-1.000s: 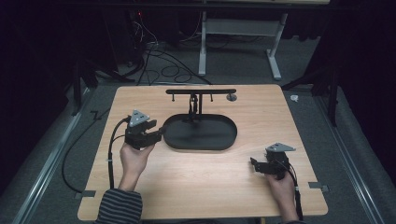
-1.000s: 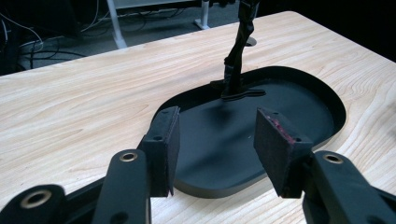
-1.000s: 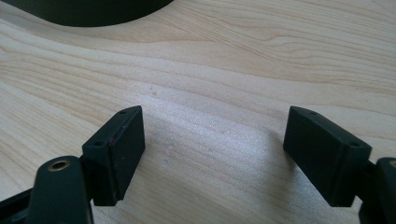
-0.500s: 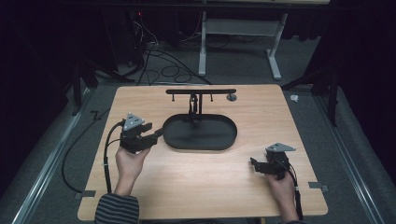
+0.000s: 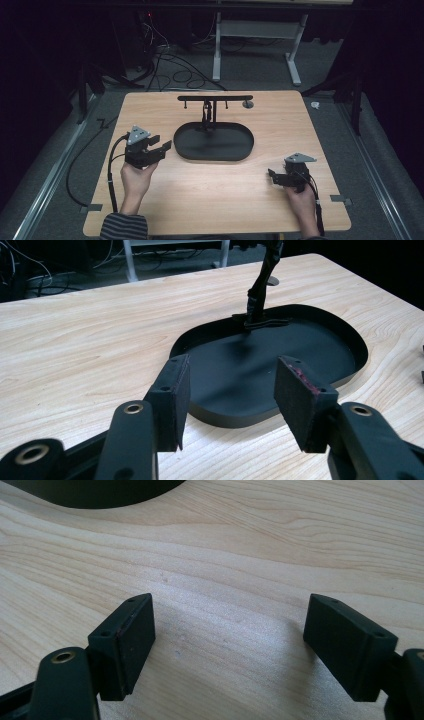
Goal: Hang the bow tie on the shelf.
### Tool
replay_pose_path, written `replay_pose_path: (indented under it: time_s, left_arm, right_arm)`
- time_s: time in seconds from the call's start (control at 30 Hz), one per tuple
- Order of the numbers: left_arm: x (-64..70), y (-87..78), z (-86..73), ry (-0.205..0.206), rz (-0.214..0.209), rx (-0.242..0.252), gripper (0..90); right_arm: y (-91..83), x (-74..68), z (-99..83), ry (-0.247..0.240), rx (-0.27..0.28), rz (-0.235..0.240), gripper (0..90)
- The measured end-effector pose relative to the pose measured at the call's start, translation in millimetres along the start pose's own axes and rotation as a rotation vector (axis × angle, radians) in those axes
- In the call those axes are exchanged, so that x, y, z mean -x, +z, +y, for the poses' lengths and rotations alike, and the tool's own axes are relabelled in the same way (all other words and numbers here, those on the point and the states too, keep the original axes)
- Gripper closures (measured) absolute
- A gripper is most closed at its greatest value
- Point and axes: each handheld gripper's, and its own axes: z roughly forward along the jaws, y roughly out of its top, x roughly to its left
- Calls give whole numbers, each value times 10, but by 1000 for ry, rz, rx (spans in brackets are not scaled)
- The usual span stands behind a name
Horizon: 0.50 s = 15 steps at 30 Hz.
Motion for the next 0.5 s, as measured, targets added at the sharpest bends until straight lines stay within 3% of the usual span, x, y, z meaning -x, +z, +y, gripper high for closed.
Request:
replay_pose_path:
  time_s: [0.5]
  left_arm:
    - [-22,-61,-99,-25,4,6,485]
  right_arm:
    - [0,0,0,0,0,0,217]
